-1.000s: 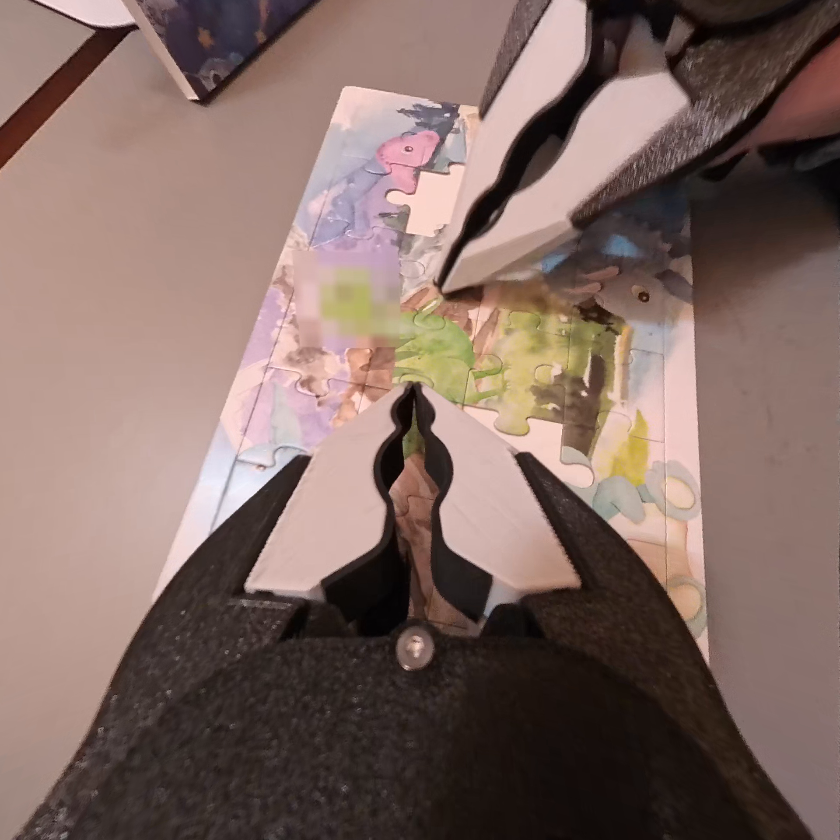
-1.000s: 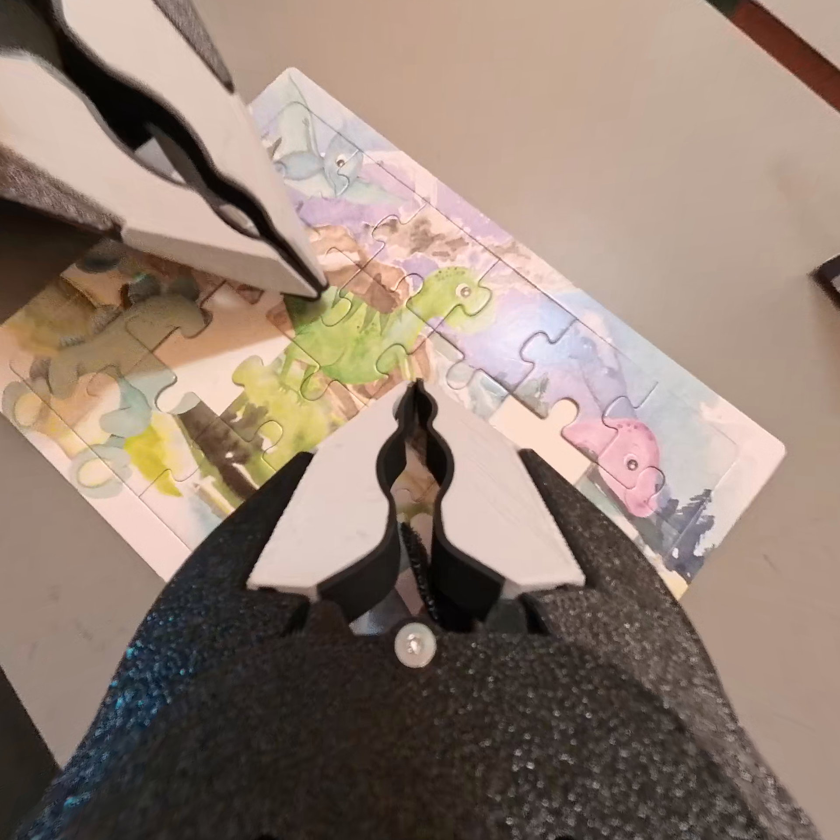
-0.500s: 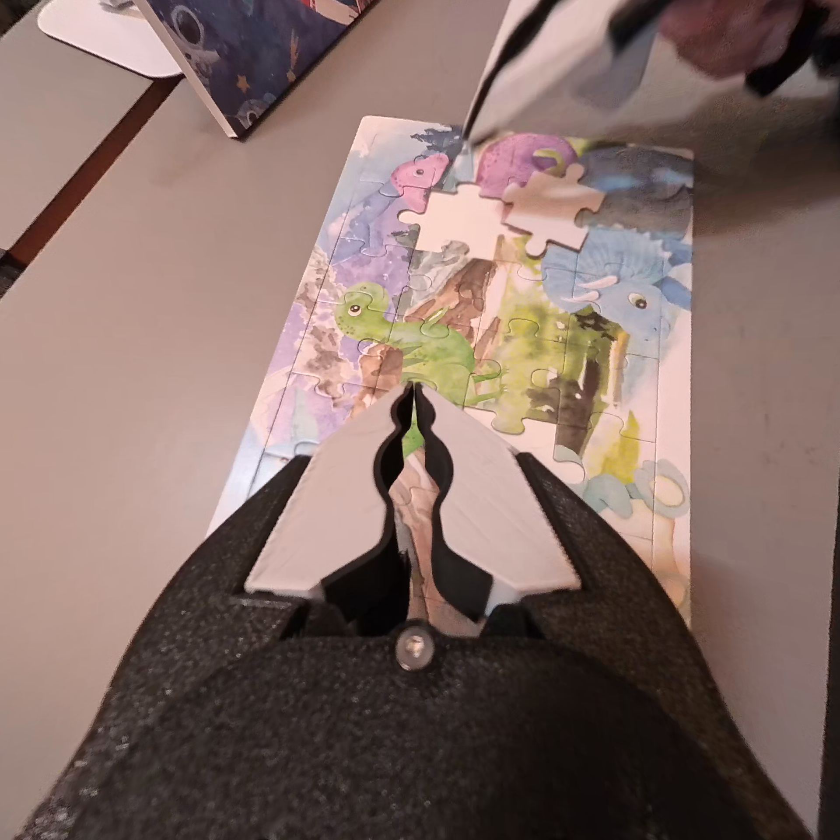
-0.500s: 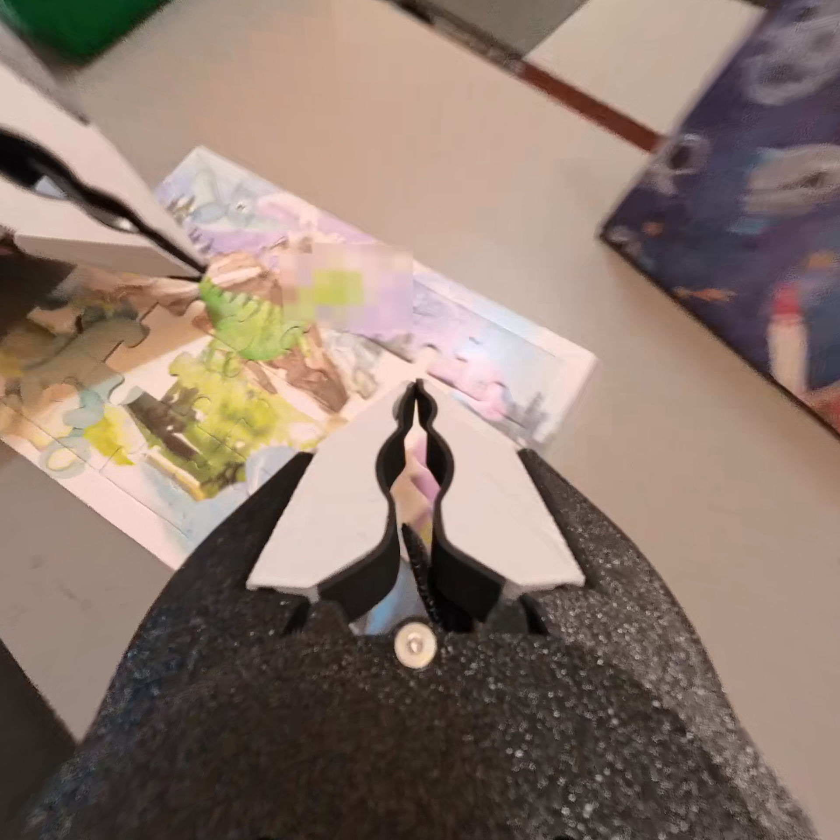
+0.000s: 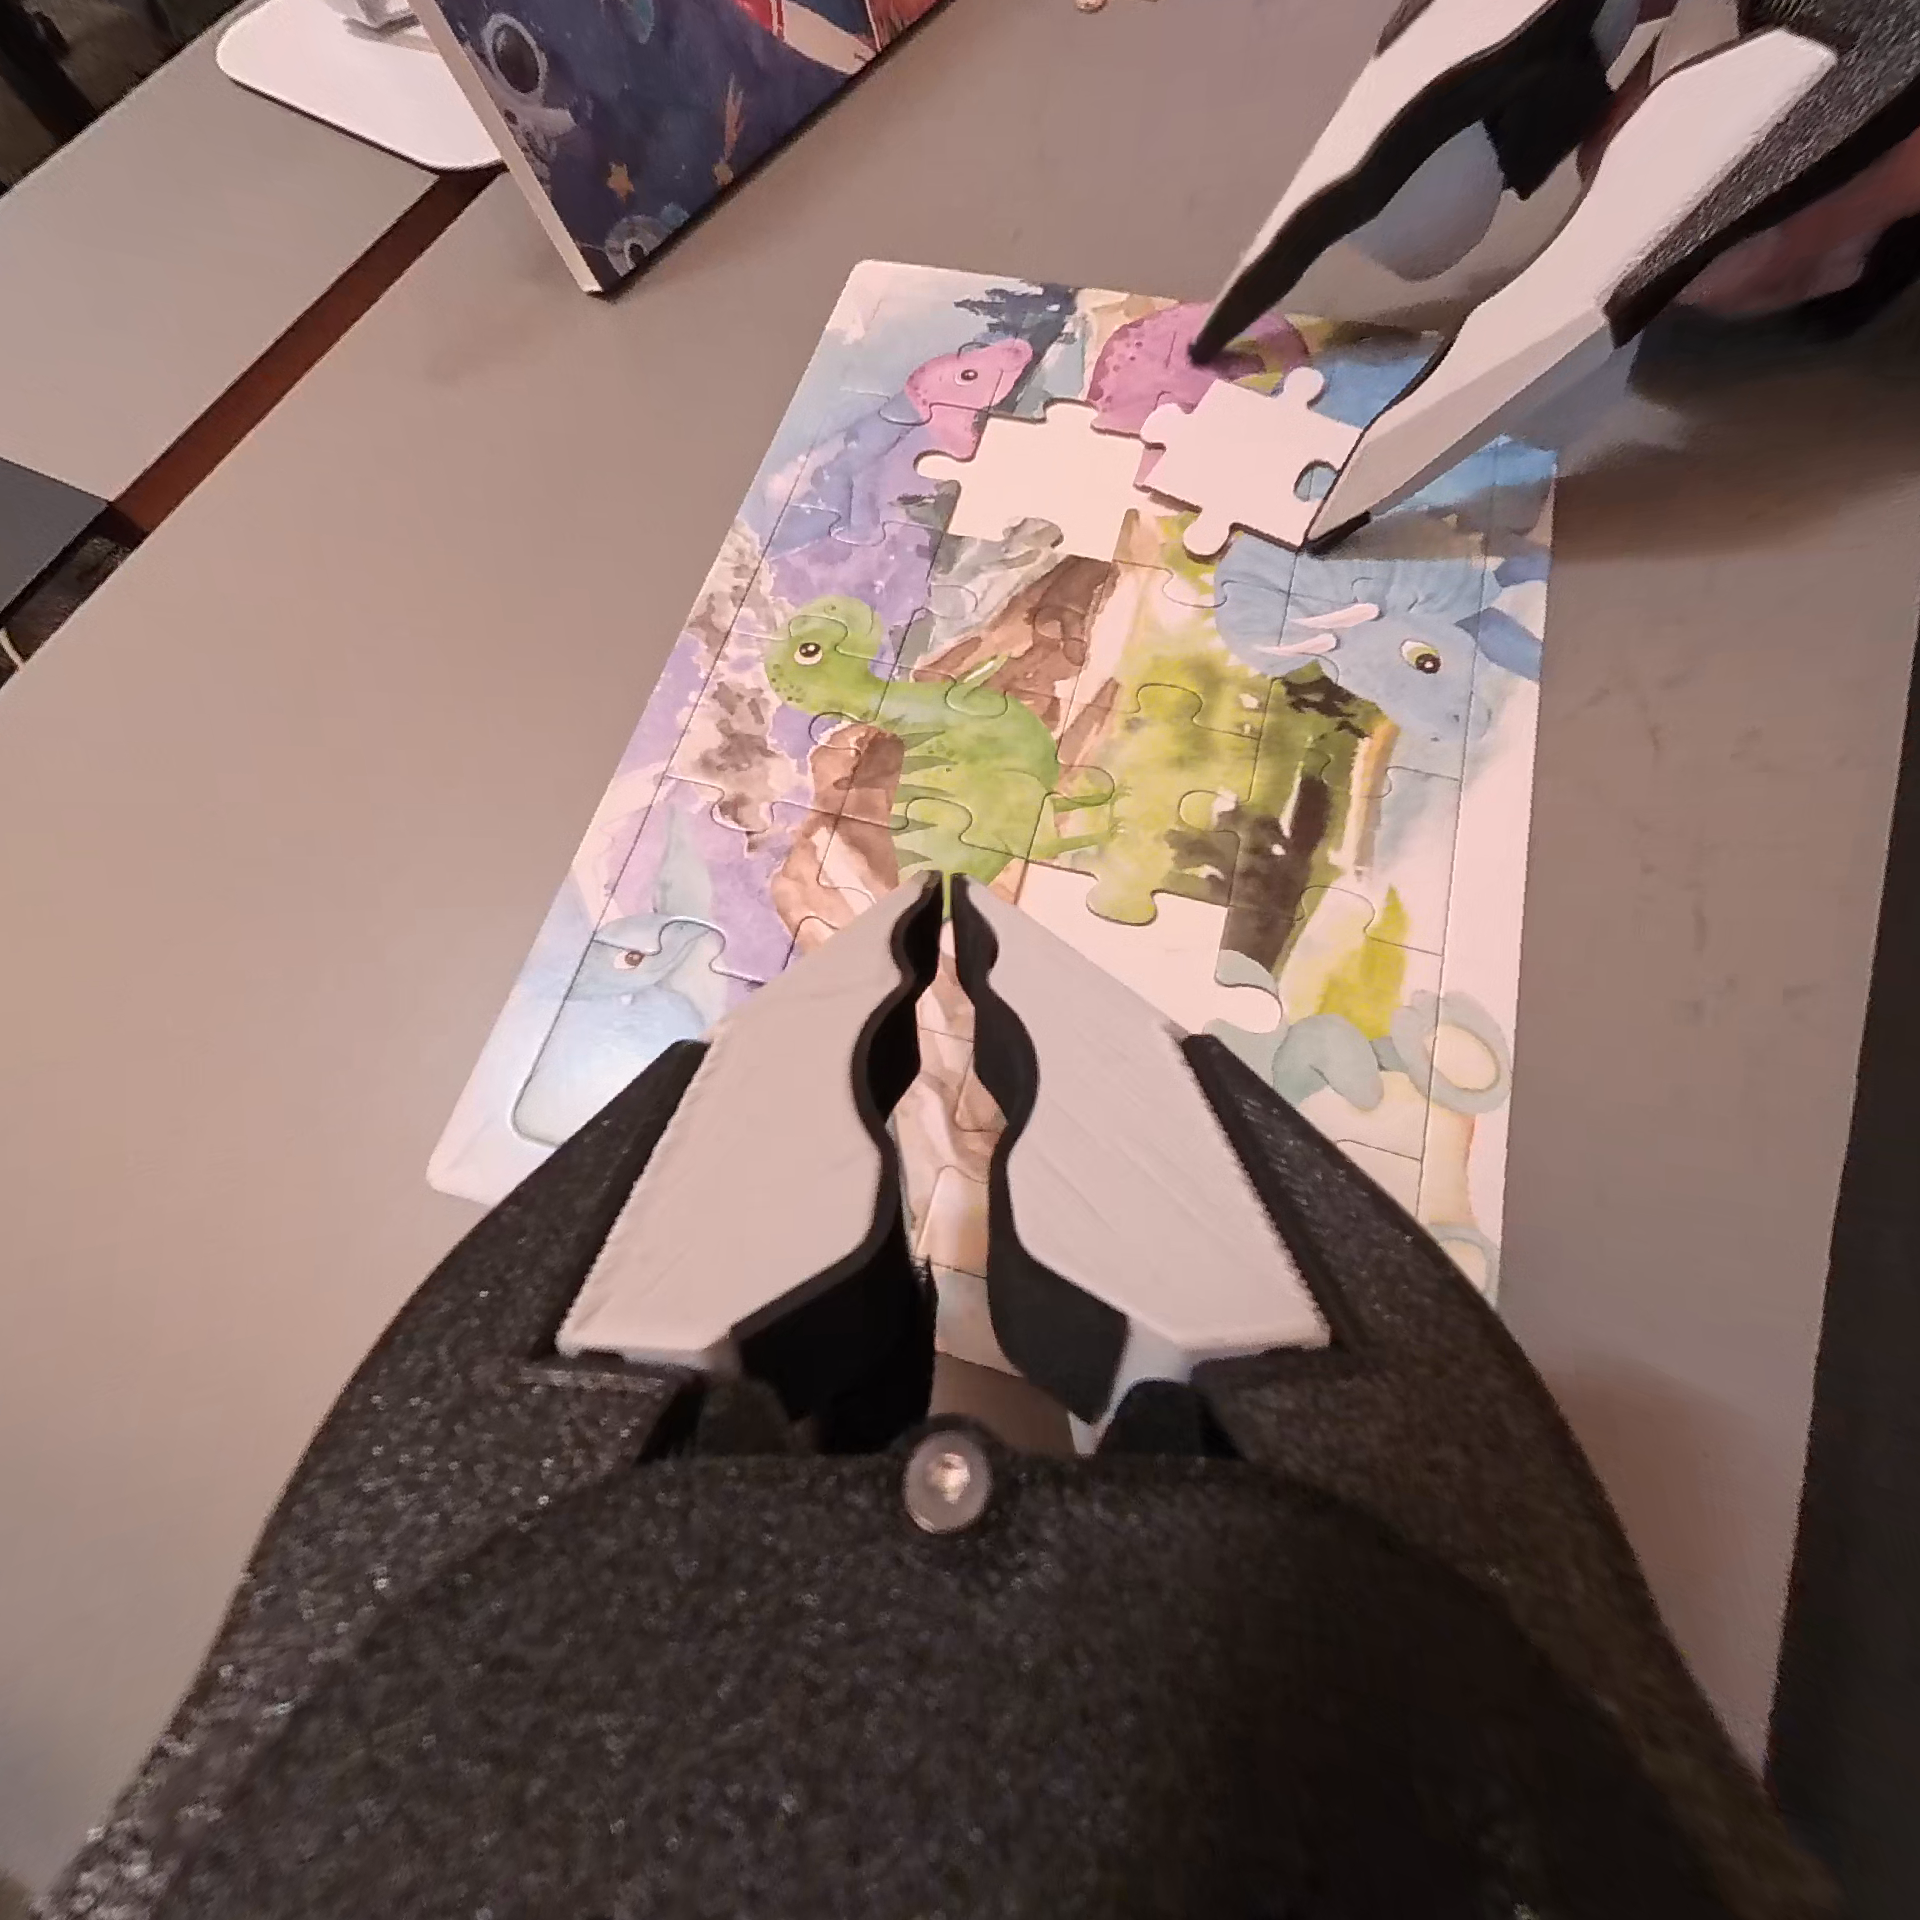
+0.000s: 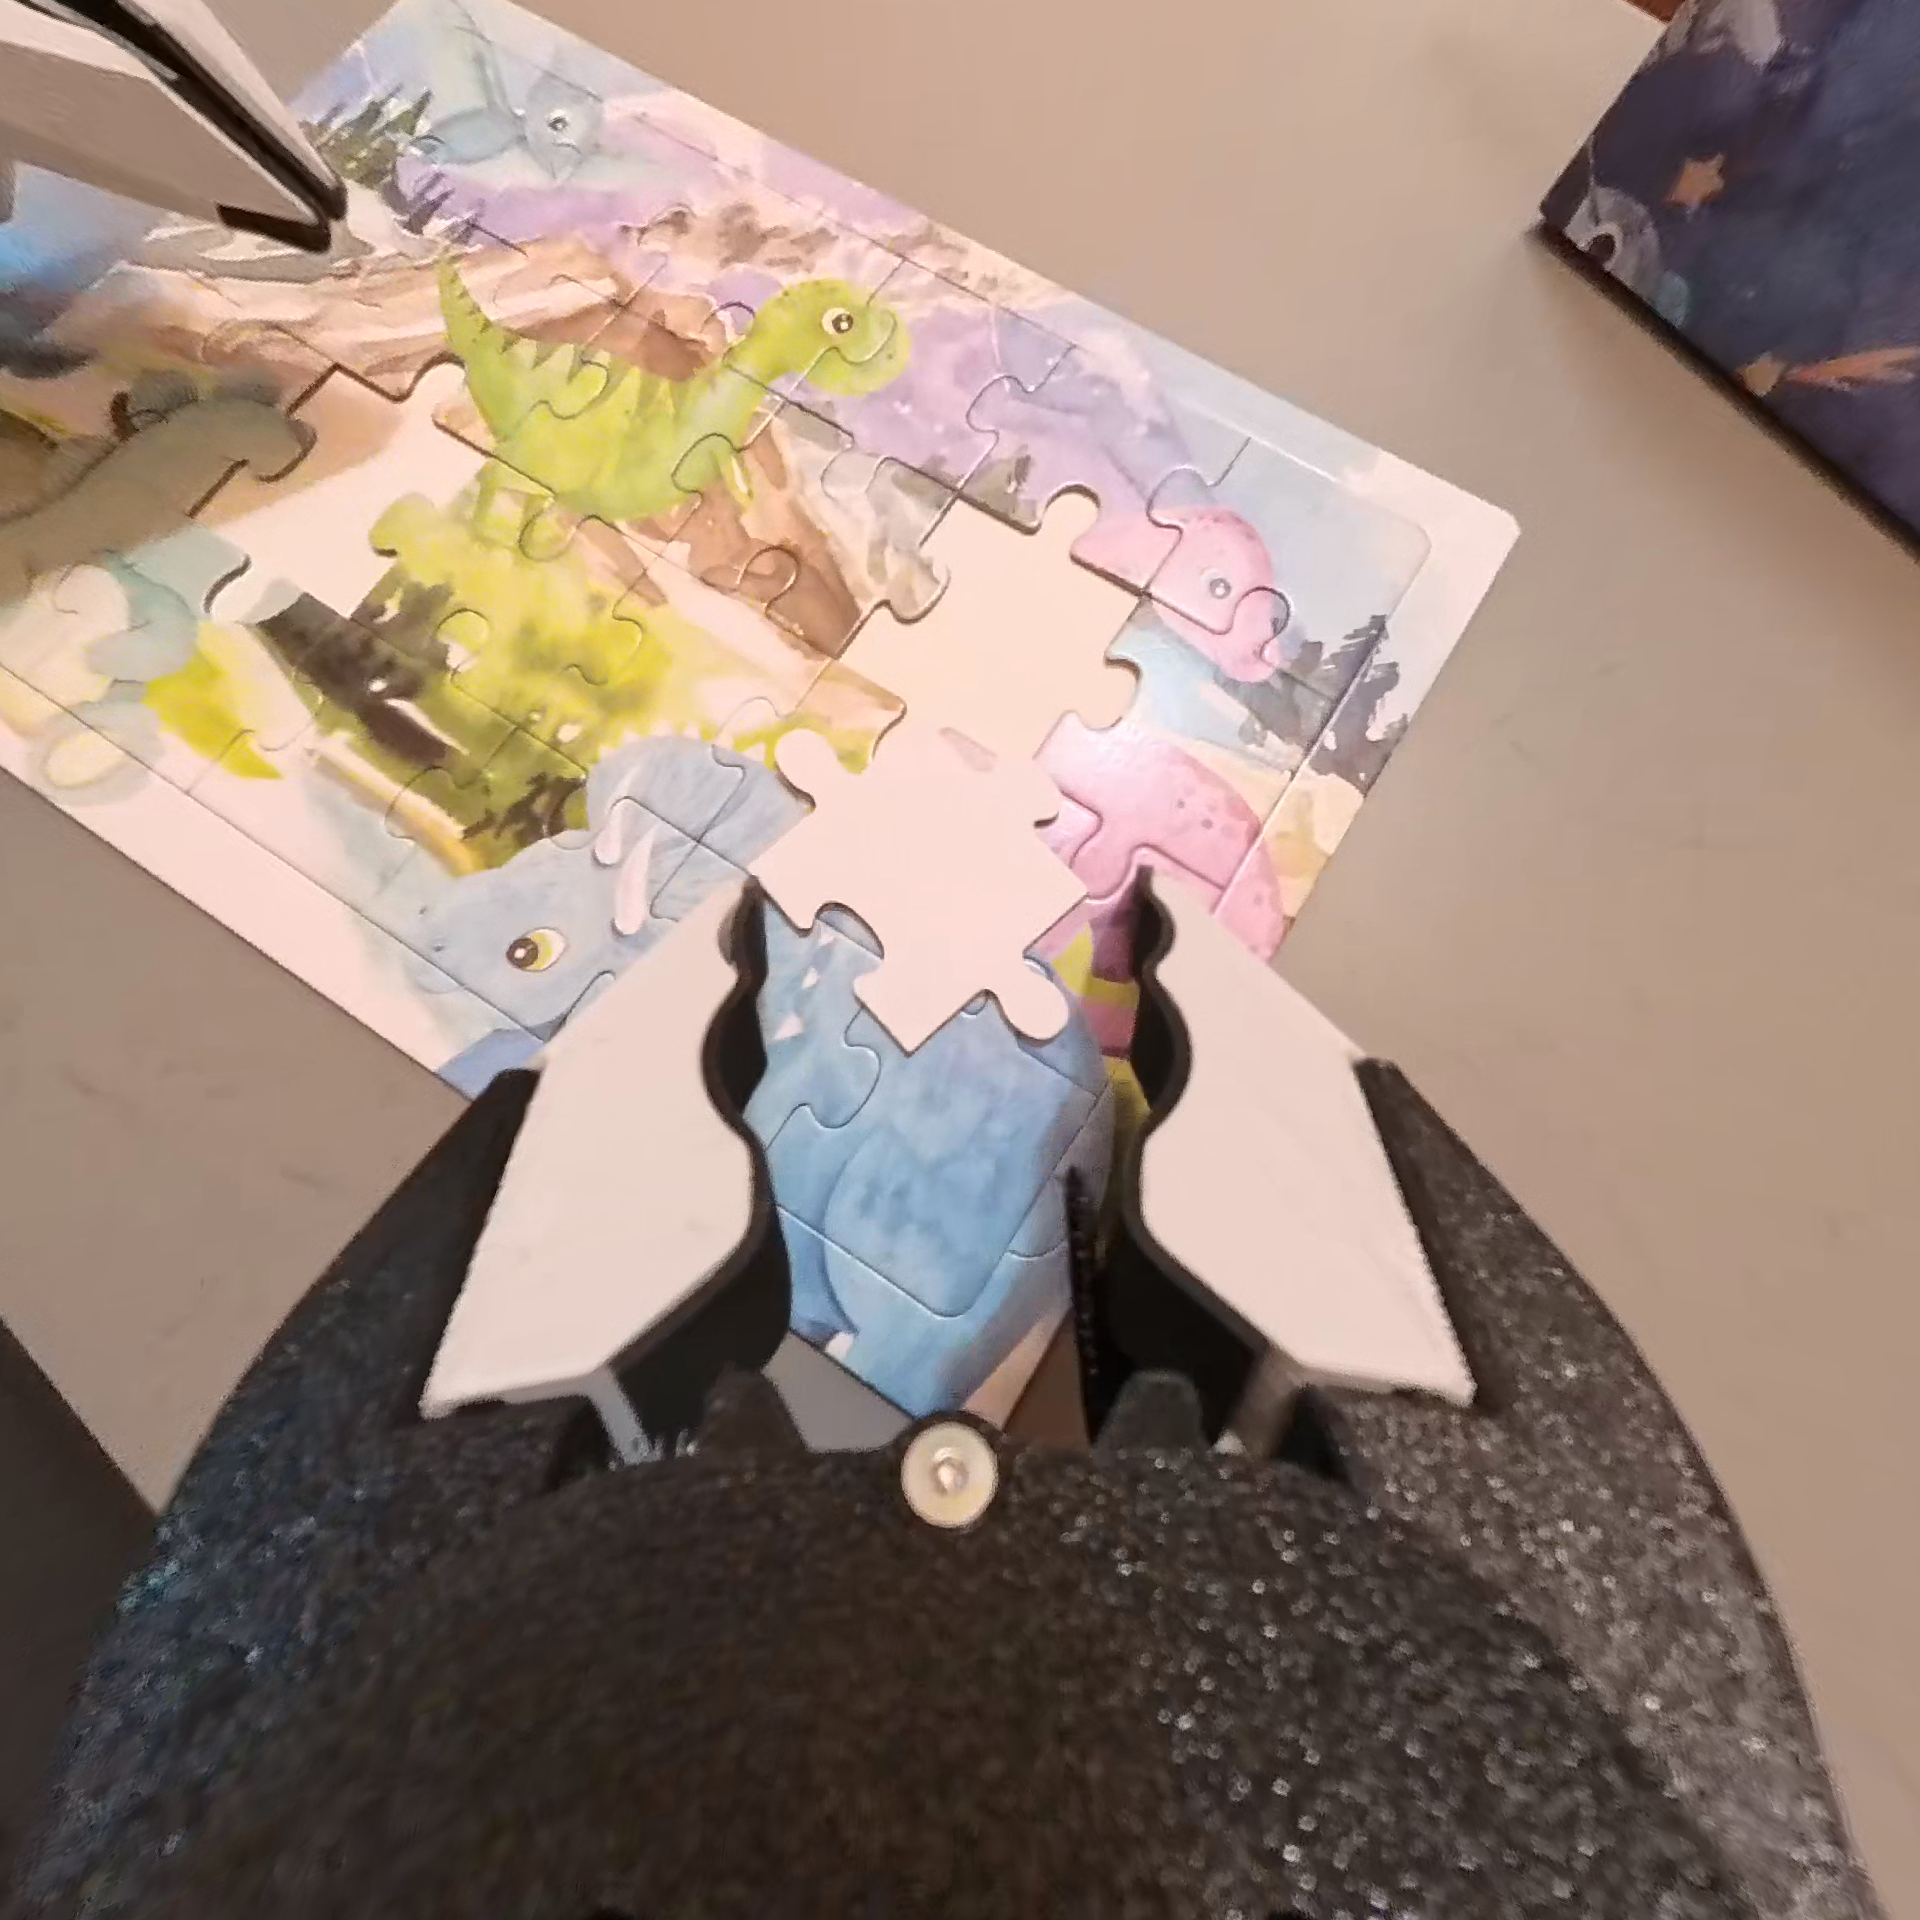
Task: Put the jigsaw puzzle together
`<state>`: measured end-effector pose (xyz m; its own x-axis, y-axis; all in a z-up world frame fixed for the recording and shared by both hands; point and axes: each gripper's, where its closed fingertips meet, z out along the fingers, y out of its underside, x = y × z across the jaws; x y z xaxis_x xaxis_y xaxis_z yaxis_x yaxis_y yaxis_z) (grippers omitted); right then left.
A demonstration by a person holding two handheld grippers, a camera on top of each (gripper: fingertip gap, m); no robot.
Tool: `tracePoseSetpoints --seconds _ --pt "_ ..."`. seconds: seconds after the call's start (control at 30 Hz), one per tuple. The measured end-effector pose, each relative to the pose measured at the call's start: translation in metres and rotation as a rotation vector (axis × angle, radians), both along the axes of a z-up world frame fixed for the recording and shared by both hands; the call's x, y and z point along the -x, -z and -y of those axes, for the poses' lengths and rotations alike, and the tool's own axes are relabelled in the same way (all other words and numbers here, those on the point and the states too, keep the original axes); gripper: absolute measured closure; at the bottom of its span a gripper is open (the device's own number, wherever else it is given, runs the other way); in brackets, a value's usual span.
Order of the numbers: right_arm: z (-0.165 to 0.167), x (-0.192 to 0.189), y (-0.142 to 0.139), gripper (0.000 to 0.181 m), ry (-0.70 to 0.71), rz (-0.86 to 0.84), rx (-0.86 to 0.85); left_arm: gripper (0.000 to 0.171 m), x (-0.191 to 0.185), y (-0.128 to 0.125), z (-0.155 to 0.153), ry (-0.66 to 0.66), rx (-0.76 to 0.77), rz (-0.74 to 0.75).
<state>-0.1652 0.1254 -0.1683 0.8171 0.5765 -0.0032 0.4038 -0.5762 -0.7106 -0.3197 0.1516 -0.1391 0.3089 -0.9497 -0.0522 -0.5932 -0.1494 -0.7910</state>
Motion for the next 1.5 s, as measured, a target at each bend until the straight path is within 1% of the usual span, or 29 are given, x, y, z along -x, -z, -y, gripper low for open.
tracePoseSetpoints --seconds 0.07,0.17,0.23,0.27,0.3,0.33,0.37,0.43,0.53,0.6,0.63,0.67,0.7,0.73,0.77,0.8,0.83,0.9,0.97,1.03,1.07,1.13,1.2,1.23,1.27,1.33,1.4,1.43,1.5 --pt "0.003 0.004 -0.001 0.124 -0.027 0.002 0.006 0.17 -0.002 -0.002 0.002 0.005 0.007 0.011" --pt "0.005 0.004 -0.001 0.125 -0.029 -0.009 0.021 0.17 -0.006 -0.005 0.009 0.021 0.062 0.043" --pt "0.007 0.003 -0.002 0.125 -0.031 -0.004 0.022 0.166 -0.009 -0.005 0.012 0.005 0.144 0.064" --pt "0.007 0.004 -0.005 0.126 -0.036 -0.01 0.012 0.162 -0.012 -0.005 0.013 -0.011 0.206 0.084" --pt "0.008 0.008 -0.011 0.126 -0.046 -0.027 -0.002 0.148 -0.017 -0.006 0.016 -0.03 0.296 0.112" --pt "0.009 0.012 -0.019 0.126 -0.058 -0.04 -0.028 0.129 -0.024 -0.009 0.02 -0.037 0.402 0.159" --pt "0.009 0.017 -0.029 0.126 -0.071 -0.043 -0.069 0.122 -0.034 -0.015 0.027 -0.027 0.506 0.222" --pt "0.012 0.033 -0.052 0.126 -0.114 -0.031 -0.182 0.117 -0.052 -0.029 0.039 0.015 0.68 0.341" --pt "0.022 0.058 -0.073 0.126 -0.192 0.012 -0.287 0.117 -0.065 -0.03 0.045 0.024 0.803 0.39" --pt "0.031 0.072 -0.086 0.126 -0.237 0.006 -0.349 0.121 -0.071 -0.037 0.052 0.061 0.913 0.446" --pt "0.036 0.079 -0.091 0.126 -0.257 0.001 -0.372 0.132 -0.073 -0.045 0.059 0.111 0.986 0.494" --pt "0.038 0.082 -0.095 0.126 -0.261 0.011 -0.401 0.151 -0.073 -0.054 0.066 0.163 1.041 0.537" --pt "0.038 0.082 -0.097 0.126 -0.254 0.028 -0.426 0.153 -0.073 -0.056 0.065 0.162 1.046 0.562" --pt "0.038 0.08 -0.094 0.126 -0.238 0.042 -0.429 0.162 -0.071 -0.06 0.063 0.167 1.011 0.587" --pt "0.037 0.077 -0.091 0.132 -0.21 0.028 -0.412 0.171 -0.069 -0.062 0.062 0.178 0.936 0.584" --pt "0.037 0.075 -0.088 0.131 -0.186 -0.013 -0.381 0.171 -0.068 -0.057 0.062 0.172 0.801 0.53" --pt "0.036 0.072 -0.085 0.131 -0.143 -0.07 -0.341 0.171 -0.066 -0.053 0.06 0.169 0.622 0.463" --pt "0.035 0.069 -0.08 0.122 -0.068 -0.218 -0.222 0.171 -0.064 -0.052 0.056 0.169 0.245 0.346" --pt "0.037 0.073 -0.071 0.129 -0.006 -0.39 -0.046 0.17 -0.061 -0.053 0.044 0.137 -0.158 0.209" --pt "0.041 0.09 -0.074 0.121 -0.012 -0.631 0.13 0.17 -0.06 -0.053 0.039 0.127 -0.523 0.052" --pt "0.038 0.093 -0.079 0.121 0.015 -0.74 0.175 0.171 -0.06 -0.053 0.039 0.126 -0.662 -0.009" --pt "0.033 0.097 -0.097 0.123 0.022 -0.954 0.199 0.17 -0.062 -0.053 0.039 0.11 -0.88 -0.11" --pt "0.029 0.095 -0.105 0.134 0.034 -1.048 0.211 0.17 -0.062 -0.053 0.04 0.114 -1.062 -0.199" --pt "0.028 0.094 -0.103 0.14 0.041 -1.048 0.218 0.17 -0.063 -0.056 0.041 0.104 -1.136 -0.219" --pt "0.026 0.093 -0.101 0.15 0.053 -1.037 0.223 0.171 -0.064 -0.058 0.044 0.106 -1.171 -0.222" --pt "0.023 0.089 -0.096 0.172 0.081 -1.023 0.224 0.169 -0.066 -0.06 0.047 0.1 -1.177 -0.207" --pt "0.018 0.081 -0.094 0.18 0.102 -1.029 0.245 0.162 -0.068 -0.056 0.049 0.113 -1.099 -0.174" --pt "0.014 0.074 -0.09 0.181 0.125 -1.005 0.251 0.16 -0.067 -0.054 0.049 0.113 -1.042 -0.136" --pt "0.006 0.057 -0.079 0.18 0.131 -0.892 0.26 0.154 -0.063 -0.049 0.045 0.114 -0.88 -0.076"
